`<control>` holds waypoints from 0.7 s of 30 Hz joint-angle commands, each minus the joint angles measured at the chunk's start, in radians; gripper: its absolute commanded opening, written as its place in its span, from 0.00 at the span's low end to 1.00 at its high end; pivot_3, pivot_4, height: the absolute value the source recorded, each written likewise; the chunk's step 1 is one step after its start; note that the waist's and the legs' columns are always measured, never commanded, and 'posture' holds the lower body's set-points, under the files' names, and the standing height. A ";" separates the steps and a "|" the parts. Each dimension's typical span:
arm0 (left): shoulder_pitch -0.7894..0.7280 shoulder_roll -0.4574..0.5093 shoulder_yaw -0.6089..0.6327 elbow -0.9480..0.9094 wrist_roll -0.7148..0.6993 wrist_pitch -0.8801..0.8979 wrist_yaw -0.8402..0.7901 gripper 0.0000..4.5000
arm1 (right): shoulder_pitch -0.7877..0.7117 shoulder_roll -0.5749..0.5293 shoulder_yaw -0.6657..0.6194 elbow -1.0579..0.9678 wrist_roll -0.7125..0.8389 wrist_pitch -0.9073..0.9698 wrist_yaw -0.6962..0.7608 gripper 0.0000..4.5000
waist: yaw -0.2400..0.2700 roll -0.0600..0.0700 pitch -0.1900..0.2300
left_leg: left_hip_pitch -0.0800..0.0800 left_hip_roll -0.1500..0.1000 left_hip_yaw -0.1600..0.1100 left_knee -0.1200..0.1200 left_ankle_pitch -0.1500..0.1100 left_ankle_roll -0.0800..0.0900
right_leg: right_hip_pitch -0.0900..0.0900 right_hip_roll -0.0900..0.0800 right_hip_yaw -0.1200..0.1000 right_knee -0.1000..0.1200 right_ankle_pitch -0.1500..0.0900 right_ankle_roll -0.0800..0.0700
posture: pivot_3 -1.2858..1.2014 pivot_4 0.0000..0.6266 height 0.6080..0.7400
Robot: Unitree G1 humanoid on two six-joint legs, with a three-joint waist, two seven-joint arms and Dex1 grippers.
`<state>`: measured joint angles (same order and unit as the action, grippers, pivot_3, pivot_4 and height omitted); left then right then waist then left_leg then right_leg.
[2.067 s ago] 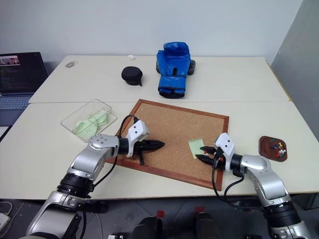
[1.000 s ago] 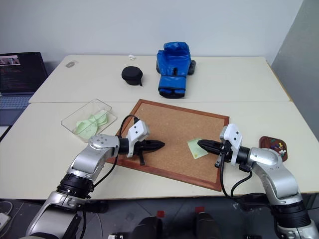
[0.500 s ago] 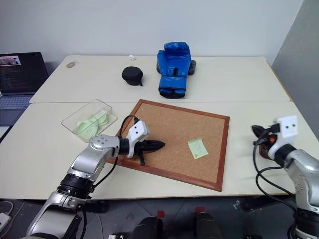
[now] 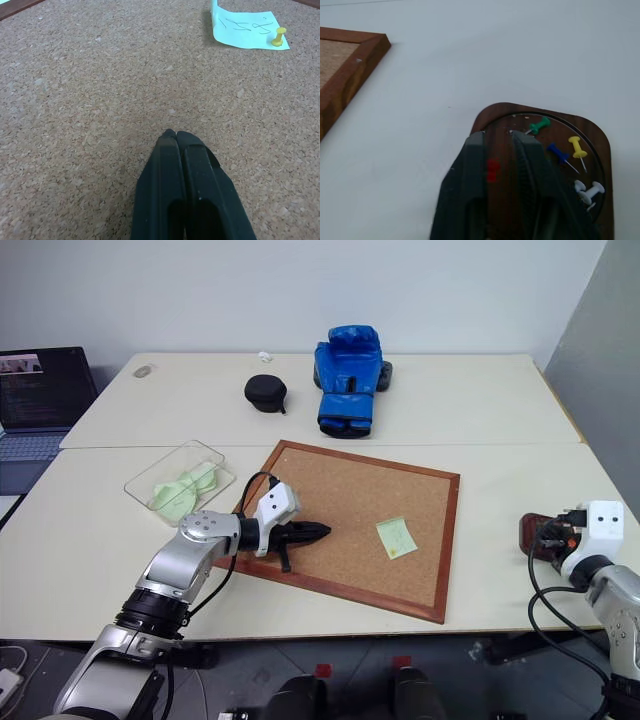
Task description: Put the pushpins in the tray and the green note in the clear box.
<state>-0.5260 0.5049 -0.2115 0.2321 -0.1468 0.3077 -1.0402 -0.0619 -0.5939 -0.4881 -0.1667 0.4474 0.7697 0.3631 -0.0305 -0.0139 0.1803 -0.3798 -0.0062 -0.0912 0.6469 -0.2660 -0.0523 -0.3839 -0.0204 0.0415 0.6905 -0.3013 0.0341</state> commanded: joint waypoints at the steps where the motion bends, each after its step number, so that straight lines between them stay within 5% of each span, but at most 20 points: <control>1: -0.003 -0.005 -0.024 0.015 0.024 0.002 0.000 0.00 | -0.026 -0.021 -0.013 0.013 -0.019 -0.035 -0.008 0.46 | 0.000 0.000 0.000 | 0.000 0.000 0.000 0.000 0.000 0.000 | 0.000 0.000 0.000 0.000 0.000 0.000 | 0.52 0.24 1.00; 9: -0.002 -0.005 -0.023 0.014 0.023 0.001 0.001 0.00 | -0.048 -0.025 -0.013 0.028 -0.027 -0.064 0.015 0.80 | 0.000 0.000 0.000 | 0.000 0.000 0.000 0.000 0.000 0.000 | 0.000 0.000 0.000 0.000 0.000 0.000 | 0.52 0.24 1.00; 12: -0.001 -0.003 -0.022 0.012 0.022 0.001 0.000 0.00 | -0.044 -0.033 0.009 -0.022 0.012 -0.092 0.100 0.80 | 0.000 0.000 0.000 | 0.000 0.000 0.000 0.000 0.000 0.000 | 0.000 0.000 0.000 0.000 0.000 0.000 | 0.52 0.24 1.00; 21: -0.011 -0.005 -0.022 0.025 0.025 -0.006 0.001 0.00 | 0.012 -0.115 0.339 -0.262 0.013 -0.291 0.482 0.80 | -0.001 0.000 0.000 | 0.000 0.000 -0.001 0.000 0.000 0.000 | 0.001 0.001 -0.001 -0.001 0.000 0.000 | 0.52 0.24 1.00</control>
<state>-0.5309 0.5026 -0.2143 0.2416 -0.1457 0.2981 -1.0396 -0.0393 -0.6967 -0.2192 -0.3638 0.4545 0.5157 0.7813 -0.0318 -0.0137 0.1802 -0.3798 -0.0065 -0.0925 0.6471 -0.2660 -0.0522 -0.3832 -0.0190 0.0403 0.6895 -0.3013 0.0343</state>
